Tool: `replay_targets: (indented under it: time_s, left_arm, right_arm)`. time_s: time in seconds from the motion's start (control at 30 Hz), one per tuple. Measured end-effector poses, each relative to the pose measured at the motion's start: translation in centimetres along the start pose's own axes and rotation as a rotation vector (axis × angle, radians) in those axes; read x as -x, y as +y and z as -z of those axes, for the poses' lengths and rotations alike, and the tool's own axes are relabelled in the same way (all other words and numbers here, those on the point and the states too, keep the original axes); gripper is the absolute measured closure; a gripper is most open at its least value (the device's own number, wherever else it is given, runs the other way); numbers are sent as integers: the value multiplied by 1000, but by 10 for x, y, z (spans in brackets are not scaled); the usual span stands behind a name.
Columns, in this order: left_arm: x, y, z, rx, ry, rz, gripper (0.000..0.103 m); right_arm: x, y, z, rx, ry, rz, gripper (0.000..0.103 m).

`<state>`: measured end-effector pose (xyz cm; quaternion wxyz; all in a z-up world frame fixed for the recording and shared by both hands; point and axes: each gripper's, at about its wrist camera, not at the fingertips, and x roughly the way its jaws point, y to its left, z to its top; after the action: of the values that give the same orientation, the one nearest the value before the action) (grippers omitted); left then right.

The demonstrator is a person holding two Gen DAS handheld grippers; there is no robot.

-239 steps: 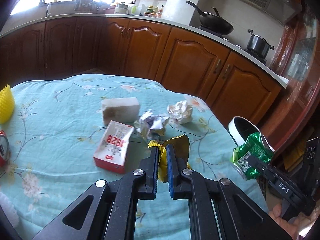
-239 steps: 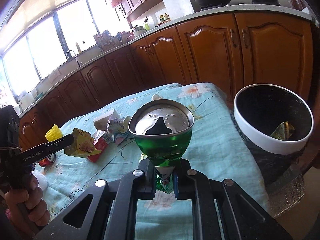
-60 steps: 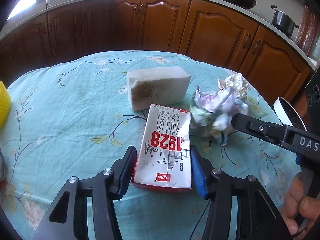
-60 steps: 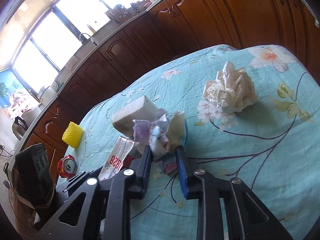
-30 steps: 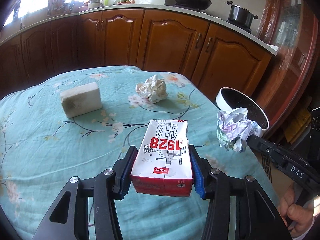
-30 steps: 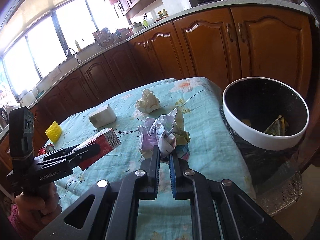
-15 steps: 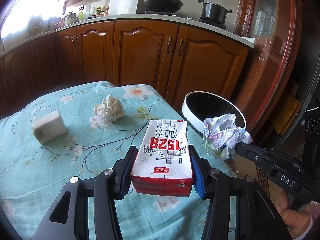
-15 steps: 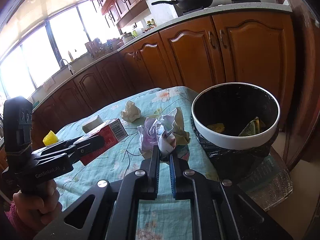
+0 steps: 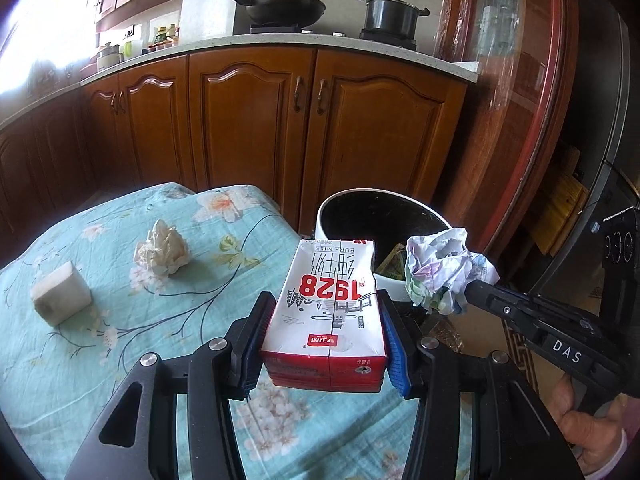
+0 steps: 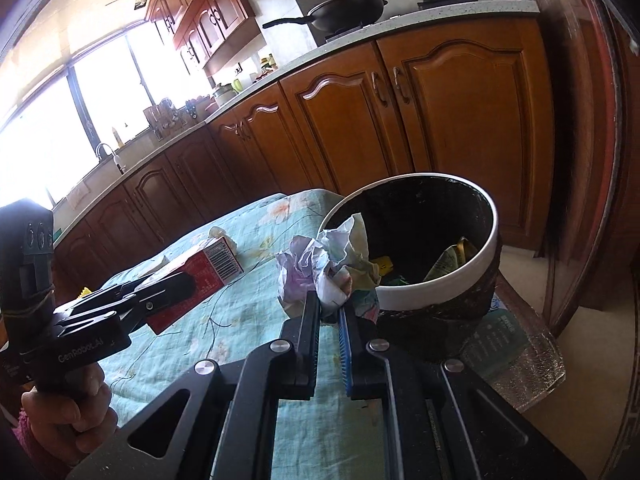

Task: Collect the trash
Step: 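Carry the carton and paper over the bin and open both tools to drop them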

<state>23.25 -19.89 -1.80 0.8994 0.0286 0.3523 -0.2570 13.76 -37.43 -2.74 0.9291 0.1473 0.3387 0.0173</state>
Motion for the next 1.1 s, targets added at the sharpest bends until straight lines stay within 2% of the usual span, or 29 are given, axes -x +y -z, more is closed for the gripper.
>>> replay_targets:
  time_s: [0.63, 1.1]
  left_arm:
    - [-40, -23, -39, -55, -24, 51, 54]
    - [-85, -37, -61, -103, 4, 32, 54]
  right_arm:
    - [3, -50, -24, -88, -27, 75, 94]
    - [-27, -58, -50, -77, 31, 108, 94]
